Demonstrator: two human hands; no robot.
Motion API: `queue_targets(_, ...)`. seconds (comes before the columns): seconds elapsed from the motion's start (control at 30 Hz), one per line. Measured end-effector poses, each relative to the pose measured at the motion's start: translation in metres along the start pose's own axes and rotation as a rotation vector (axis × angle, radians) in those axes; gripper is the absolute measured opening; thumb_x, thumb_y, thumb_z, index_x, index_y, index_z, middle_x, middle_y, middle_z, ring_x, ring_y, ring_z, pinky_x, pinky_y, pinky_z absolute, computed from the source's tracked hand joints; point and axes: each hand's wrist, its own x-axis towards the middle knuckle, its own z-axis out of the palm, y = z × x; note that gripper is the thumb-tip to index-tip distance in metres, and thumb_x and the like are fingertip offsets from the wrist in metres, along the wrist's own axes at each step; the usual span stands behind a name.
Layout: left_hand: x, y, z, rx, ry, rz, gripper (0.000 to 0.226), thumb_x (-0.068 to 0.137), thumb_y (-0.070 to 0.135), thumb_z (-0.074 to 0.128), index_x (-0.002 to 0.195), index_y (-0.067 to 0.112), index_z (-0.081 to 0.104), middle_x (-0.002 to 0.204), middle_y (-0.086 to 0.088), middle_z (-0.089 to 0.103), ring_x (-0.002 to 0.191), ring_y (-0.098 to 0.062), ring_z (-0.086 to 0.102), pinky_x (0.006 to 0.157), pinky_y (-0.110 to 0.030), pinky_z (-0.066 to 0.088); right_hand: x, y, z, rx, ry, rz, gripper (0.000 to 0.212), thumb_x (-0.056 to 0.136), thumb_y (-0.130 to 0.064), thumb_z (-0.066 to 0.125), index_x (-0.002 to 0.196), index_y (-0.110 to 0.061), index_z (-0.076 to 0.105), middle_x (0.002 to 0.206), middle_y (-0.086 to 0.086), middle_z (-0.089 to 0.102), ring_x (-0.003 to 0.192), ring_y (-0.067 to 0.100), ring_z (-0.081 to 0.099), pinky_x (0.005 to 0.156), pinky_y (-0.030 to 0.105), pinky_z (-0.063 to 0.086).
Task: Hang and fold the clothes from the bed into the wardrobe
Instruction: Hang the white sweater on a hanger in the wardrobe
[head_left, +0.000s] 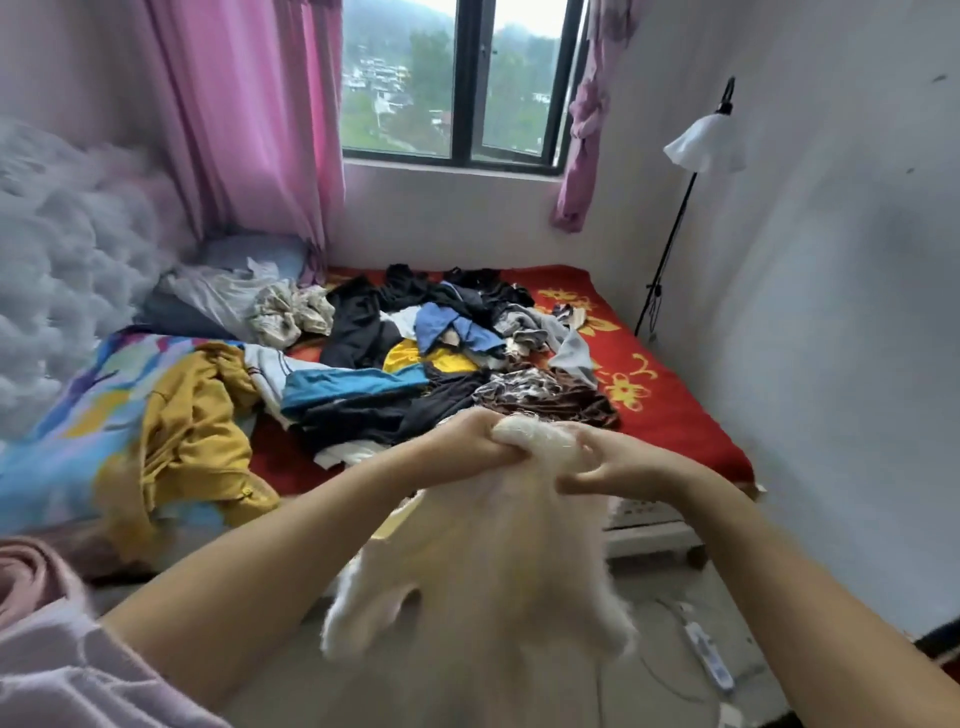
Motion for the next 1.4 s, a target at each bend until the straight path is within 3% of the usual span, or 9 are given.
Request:
queue_targets(0.17,-0.034,0.024,-0.013,-0.306,-0.046,-0.115,0.032,0.079,0.028,0.073,0.102,0.006,0.066,0.091,-0.002,0.065,0.085,-0.011,0.06,0.076,-0.028,0.049,0.012,-0.032,0.017,0.179,0.106,-0.277,0.006,0.085,-0.013,0.065,0.091,-0.013,0.068,0.085,0.001,0.066,0.078,0.007,0.058,0.072,0.032,0.049)
queue_targets(0.27,-0.068,0.023,-0.026,-0.525,-0.052,-0.246,0.039,0.088,0.034,0.067,0.115,0.007,0.058,0.1,-0.007,0.058,0.09,-0.016,0.057,0.073,-0.026,0.049,0.007,-0.052,0.013,0.3,0.294,-0.358,0.025,0.089,-0.004,0.054,0.077,-0.023,0.065,0.075,-0.008,0.065,0.068,-0.004,0.057,0.065,0.016,0.047)
queue_targets(0.4,-0.117,0.017,-0.016,-0.814,0.083,-0.252,0.037,0.093,0.001,0.051,0.131,0.001,0.051,0.119,-0.021,0.057,0.108,-0.03,0.058,0.092,-0.038,0.052,0.008,-0.081,0.025,0.596,0.334,-0.404,0.031,0.093,0.002,0.045,0.074,-0.015,0.063,0.068,-0.003,0.062,0.06,-0.002,0.057,0.059,0.015,0.048)
queue_targets(0.67,-0.193,0.065,0.011,-0.358,0.594,-0.154,0.038,0.089,0.004,0.062,0.123,0.019,0.051,0.105,-0.007,0.061,0.097,-0.013,0.061,0.088,-0.028,0.052,0.012,-0.151,0.082,0.76,0.202,-0.421,0.026,0.094,-0.004,0.043,0.072,-0.006,0.057,0.071,0.01,0.05,0.07,0.021,0.046,0.064,0.033,0.036)
queue_targets(0.8,-0.24,0.078,0.016,-0.292,0.769,-0.18,0.027,0.092,0.009,0.06,0.105,0.03,0.05,0.093,0.009,0.05,0.077,0.011,0.054,0.089,-0.022,0.048,-0.002,-0.193,0.115,0.796,0.168,-0.456,0.021,0.087,-0.002,0.042,0.073,-0.001,0.058,0.068,0.007,0.053,0.066,0.019,0.05,0.061,0.031,0.04)
queue_targets(0.87,-0.261,0.076,0.018,-0.208,0.846,-0.227,0.021,0.093,0.009,0.059,0.089,0.029,0.053,0.087,0.005,0.056,0.078,0.002,0.055,0.083,-0.02,0.049,-0.012,-0.217,0.133,0.822,0.176,-0.482,0.029,0.086,0.002,0.04,0.065,-0.012,0.055,0.062,0.0,0.052,0.063,0.015,0.049,0.058,0.028,0.039)
queue_targets(1.0,-0.313,0.056,0.025,-0.1,0.731,-0.452,0.017,0.093,0.024,0.06,0.092,0.008,0.065,0.086,-0.007,0.068,0.079,-0.018,0.066,0.085,-0.045,0.054,-0.04,-0.267,0.165,0.86,0.229,-0.504,0.013,0.07,-0.017,0.041,0.058,-0.017,0.047,0.06,0.0,0.044,0.062,0.015,0.041,0.058,0.029,0.033)
queue_targets(1.23,-0.411,0.045,0.013,-0.382,0.969,-0.547,0.04,0.092,0.037,0.055,0.118,0.008,0.054,0.113,-0.014,0.065,0.105,-0.03,0.064,0.09,-0.045,0.054,-0.074,-0.351,0.227,0.973,0.227,-0.536,0.012,0.066,-0.016,0.04,0.06,-0.017,0.05,0.06,0.0,0.048,0.062,0.016,0.045,0.057,0.027,0.035)
queue_targets(1.4,-0.478,0.03,0.003,-0.191,0.987,-0.605,0.038,0.085,0.039,0.062,0.111,0.012,0.057,0.104,-0.004,0.063,0.1,-0.025,0.063,0.09,-0.041,0.052,-0.088,-0.395,0.27,1.006,0.213,-0.541,0.013,0.07,-0.015,0.041,0.06,-0.017,0.049,0.058,-0.001,0.047,0.057,0.012,0.045,0.054,0.026,0.033)
